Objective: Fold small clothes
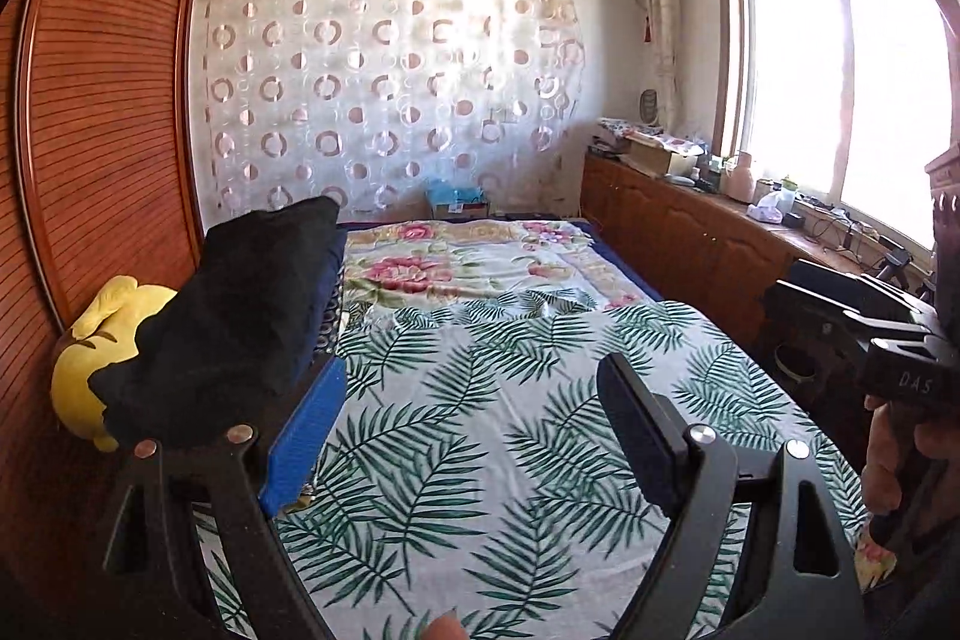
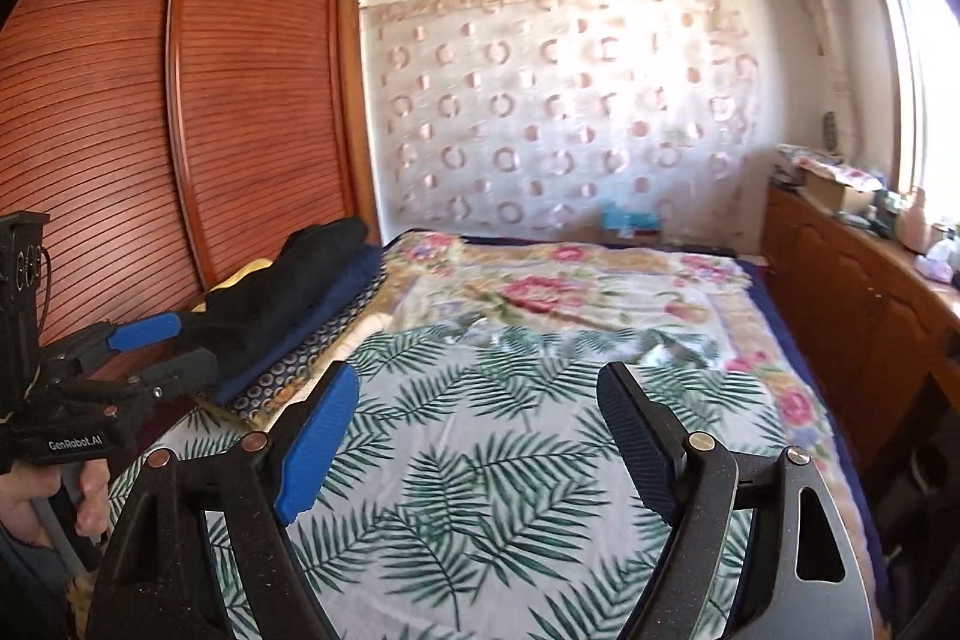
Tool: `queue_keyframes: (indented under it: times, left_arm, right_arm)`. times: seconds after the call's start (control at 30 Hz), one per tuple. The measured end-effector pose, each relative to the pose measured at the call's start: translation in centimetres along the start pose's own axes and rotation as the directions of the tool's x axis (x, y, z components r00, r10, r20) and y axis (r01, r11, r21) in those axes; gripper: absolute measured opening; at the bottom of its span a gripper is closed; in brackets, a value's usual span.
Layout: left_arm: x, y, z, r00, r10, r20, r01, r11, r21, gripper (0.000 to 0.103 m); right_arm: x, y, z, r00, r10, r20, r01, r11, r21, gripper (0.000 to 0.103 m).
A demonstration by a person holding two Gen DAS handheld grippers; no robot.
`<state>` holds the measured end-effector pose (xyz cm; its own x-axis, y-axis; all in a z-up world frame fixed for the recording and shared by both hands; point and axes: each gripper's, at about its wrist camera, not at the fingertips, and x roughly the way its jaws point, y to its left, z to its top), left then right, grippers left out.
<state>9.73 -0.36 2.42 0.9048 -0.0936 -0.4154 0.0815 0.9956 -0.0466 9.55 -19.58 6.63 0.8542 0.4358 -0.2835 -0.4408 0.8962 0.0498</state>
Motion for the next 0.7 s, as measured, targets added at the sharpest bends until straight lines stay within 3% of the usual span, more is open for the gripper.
queue_keyframes:
  times: [0.27, 0.7]
  left_arm:
    - [-2.4, -2.4, 1.6, 0.999, 0.024, 0.044, -0.024, 1.0, -0.001, 0.086]
    - [-3.5, -2.9, 1.3, 0.997, 0.041, 0.059, -0.042, 0.999, 0.01, 0.086]
  right_arm:
    - [-4.7, 2.2, -0.2, 0.996, -0.066, 0.06, 0.065, 0.998, 0.019, 0.083]
    - [-3.3, 3.1, -1.9, 0.994, -0.086, 0.066, 0.083, 0.995, 0.049, 0.083]
